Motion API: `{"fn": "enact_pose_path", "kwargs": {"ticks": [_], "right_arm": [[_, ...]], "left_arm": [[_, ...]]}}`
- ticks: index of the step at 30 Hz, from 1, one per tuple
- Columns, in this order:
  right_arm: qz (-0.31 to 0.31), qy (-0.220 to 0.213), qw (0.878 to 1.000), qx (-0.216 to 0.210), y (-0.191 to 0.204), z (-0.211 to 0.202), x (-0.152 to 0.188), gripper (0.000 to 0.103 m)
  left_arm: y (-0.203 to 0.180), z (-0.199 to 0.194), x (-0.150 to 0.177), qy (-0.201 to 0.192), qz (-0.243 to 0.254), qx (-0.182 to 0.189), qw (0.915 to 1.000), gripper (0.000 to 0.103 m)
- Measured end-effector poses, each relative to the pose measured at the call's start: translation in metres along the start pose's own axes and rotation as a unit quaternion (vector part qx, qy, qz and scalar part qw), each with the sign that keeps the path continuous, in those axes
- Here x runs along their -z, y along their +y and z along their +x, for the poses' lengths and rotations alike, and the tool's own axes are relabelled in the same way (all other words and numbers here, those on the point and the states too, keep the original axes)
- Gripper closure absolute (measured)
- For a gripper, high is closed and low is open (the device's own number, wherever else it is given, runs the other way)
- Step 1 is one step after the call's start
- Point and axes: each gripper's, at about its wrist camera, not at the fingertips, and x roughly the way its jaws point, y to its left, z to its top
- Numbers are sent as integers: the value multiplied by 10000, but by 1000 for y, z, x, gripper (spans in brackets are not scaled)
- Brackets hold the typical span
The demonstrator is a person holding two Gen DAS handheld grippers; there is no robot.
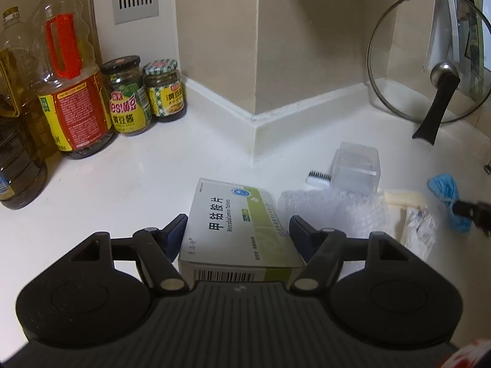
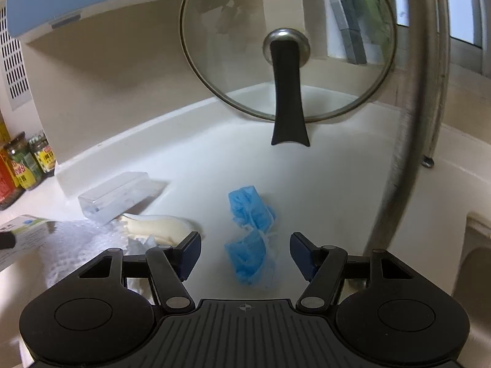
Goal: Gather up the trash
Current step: 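Grasp the white medicine box with left gripper while right gripper grasps the blue glove, then carry the medicine box in left gripper while right gripper carries the blue glove to the bin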
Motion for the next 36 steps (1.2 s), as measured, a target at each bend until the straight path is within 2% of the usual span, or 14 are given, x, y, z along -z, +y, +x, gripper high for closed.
{"fn": "enact_pose_path", "kwargs": {"ticks": [8,10,12,14,15,22,26,32,36], "right_arm": [[-192,183,9993,247,5,25,-5,52],[-202,275,9990,300,4,29,-5,58],[-182,338,9988,301,3,32,-4,70],[-182,320,9989,299,1,29,-3,77],[-173,302,9990,281,1,26,-2,84],[69,60,9998,162,-7,-1,1,85],[165,-11,9998,82,-11,-17,3,85],[361,-20,9993,-25,-13,-39,9,85],[442,-17,9990,-91,-6,-56,16,85]], "left_arm": [[4,5,12,277,156,-102,9994,33],[4,6,10,270,178,-127,9994,31],[4,9,7,283,195,-138,9993,27],[3,12,5,304,256,-132,9991,27],[1,14,4,307,281,-140,9990,26],[1,32,0,564,307,-254,9976,23],[1,42,1,748,337,-188,9965,32],[0,34,3,594,488,-167,9969,33],[5,17,5,463,489,-26,9977,33]]}}
